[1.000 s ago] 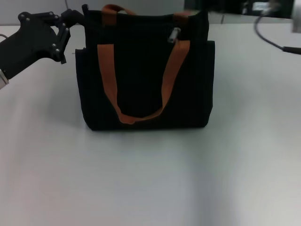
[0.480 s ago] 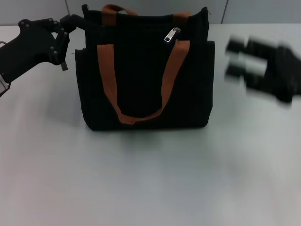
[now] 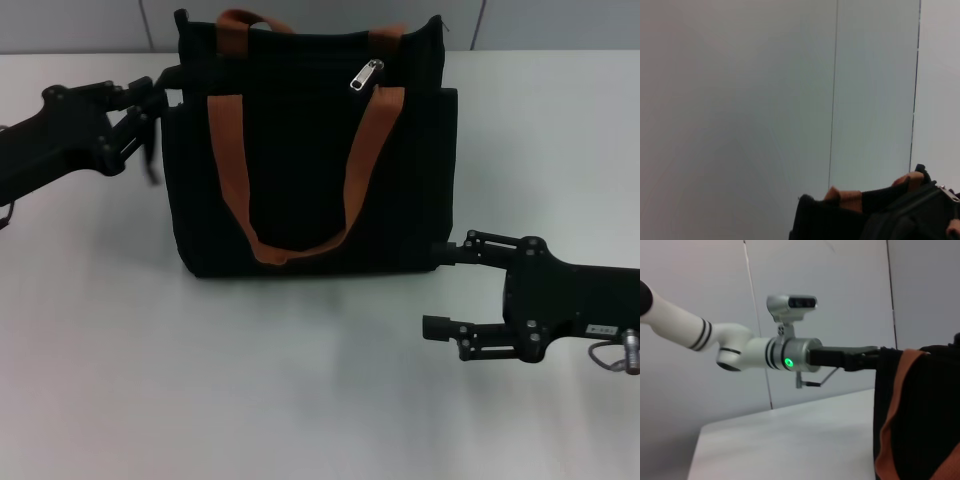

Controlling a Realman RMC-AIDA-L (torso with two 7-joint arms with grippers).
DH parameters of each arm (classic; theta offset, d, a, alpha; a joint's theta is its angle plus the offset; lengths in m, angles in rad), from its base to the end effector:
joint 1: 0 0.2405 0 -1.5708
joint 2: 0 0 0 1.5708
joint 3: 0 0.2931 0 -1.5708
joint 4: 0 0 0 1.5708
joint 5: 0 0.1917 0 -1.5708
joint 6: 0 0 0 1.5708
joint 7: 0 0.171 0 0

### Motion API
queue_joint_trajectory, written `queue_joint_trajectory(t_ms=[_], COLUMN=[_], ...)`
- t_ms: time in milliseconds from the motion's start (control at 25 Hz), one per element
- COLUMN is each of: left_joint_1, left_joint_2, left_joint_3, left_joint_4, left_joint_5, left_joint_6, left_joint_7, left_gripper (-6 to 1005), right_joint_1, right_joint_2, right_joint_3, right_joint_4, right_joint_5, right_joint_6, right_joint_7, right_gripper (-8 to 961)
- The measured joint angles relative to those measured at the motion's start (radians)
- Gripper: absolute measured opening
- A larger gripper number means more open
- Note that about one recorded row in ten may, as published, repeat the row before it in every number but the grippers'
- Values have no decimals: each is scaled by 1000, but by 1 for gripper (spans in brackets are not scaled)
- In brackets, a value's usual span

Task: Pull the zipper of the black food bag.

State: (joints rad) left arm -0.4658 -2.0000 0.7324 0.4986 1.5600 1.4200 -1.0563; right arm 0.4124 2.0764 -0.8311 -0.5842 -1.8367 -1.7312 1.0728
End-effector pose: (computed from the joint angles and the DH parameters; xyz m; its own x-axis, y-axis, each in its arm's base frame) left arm -0.2915 0.3662 0.0080 0.7359 0.0823 0.6721 0.4827 -0.7599 -0.4354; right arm 0.2672 0.2800 -0.0533 0.7915 -0.1433 -0.5941 -0.2389 -0.9673 -0.0849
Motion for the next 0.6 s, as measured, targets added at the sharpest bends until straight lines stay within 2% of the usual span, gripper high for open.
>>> queue_joint_trajectory(t_ms=[160, 200, 240, 280, 440, 520, 600], left_joint_1=[33, 33, 53, 58, 80, 89, 95], left_joint_2=[20, 20, 39, 45, 83, 87, 78], left_joint_3=[0, 0, -5, -7, -13, -8, -4], left_joint_4=[51, 51, 73, 76, 74, 72, 71], left_joint_5=[10, 10, 11, 11, 12, 24, 60], left_joint_6=[51, 51, 91, 108, 255, 324, 383], left_joint_7=[-119, -119, -173, -188, -233, -229, -203], left_gripper=[88, 155, 223, 290, 449, 529, 596], right_joint_1=[6, 7, 9, 10, 15, 20, 23], right_joint_2=[1, 1, 1, 1, 1, 1, 2], right_joint_3=[-1, -2, -2, -2, -3, -4, -4], right_joint_4=[22, 25, 28, 33, 42, 55, 72], right_joint_5=[-1, -1, -1, -1, -1, -2, -2], right_joint_6=[43, 54, 63, 68, 73, 73, 71], right_joint_7=[-35, -39, -42, -51, -79, -103, -127], right_gripper=[820, 820, 820, 820, 820, 820, 820])
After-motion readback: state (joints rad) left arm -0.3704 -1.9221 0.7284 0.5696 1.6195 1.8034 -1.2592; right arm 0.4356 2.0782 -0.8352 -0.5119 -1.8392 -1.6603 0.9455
